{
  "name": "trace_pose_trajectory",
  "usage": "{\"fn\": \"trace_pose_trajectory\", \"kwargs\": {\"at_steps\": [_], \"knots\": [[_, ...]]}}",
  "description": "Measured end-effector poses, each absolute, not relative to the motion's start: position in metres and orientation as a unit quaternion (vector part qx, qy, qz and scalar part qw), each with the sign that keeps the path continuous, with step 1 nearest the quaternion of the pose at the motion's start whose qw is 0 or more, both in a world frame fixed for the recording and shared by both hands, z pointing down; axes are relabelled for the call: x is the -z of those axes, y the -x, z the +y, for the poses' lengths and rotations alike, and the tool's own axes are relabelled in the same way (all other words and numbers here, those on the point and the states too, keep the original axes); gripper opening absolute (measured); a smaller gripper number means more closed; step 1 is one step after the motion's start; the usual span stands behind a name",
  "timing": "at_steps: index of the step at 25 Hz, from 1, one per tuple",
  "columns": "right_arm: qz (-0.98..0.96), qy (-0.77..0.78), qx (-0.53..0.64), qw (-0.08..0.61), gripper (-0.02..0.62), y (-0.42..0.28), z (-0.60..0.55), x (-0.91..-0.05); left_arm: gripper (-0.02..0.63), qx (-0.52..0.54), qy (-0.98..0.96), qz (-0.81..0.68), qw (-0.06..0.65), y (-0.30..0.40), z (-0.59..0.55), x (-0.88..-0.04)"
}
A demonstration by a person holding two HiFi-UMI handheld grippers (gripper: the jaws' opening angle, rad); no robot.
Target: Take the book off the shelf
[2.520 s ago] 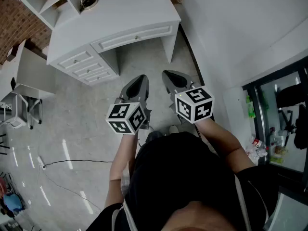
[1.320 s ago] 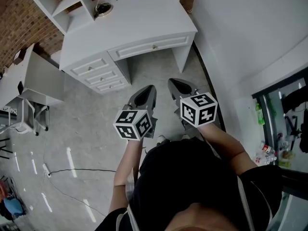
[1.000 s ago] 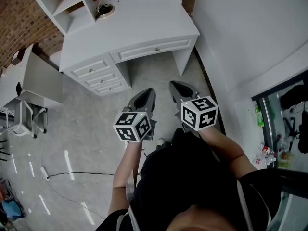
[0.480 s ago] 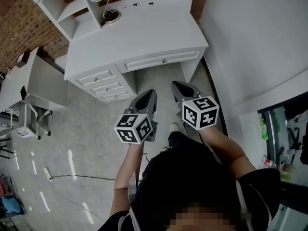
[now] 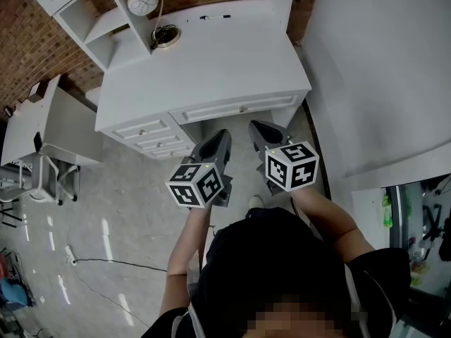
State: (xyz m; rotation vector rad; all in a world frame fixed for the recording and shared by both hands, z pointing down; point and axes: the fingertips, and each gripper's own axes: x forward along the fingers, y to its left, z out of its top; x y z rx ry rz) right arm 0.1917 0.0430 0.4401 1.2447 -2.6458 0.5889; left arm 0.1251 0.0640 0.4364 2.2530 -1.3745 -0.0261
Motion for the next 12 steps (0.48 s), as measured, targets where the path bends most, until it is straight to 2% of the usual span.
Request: {"fn": "trace_pose_trajectory", "kwargs": {"at_steps": [12], "knots": [[-0.901,-0.381,-0.189,0.081,-0.006,-0.197,-0.026,-0.443,0.002,0.021,-0.811,-0.541,0.221,-0.133,-0.004,-0.432]]}}
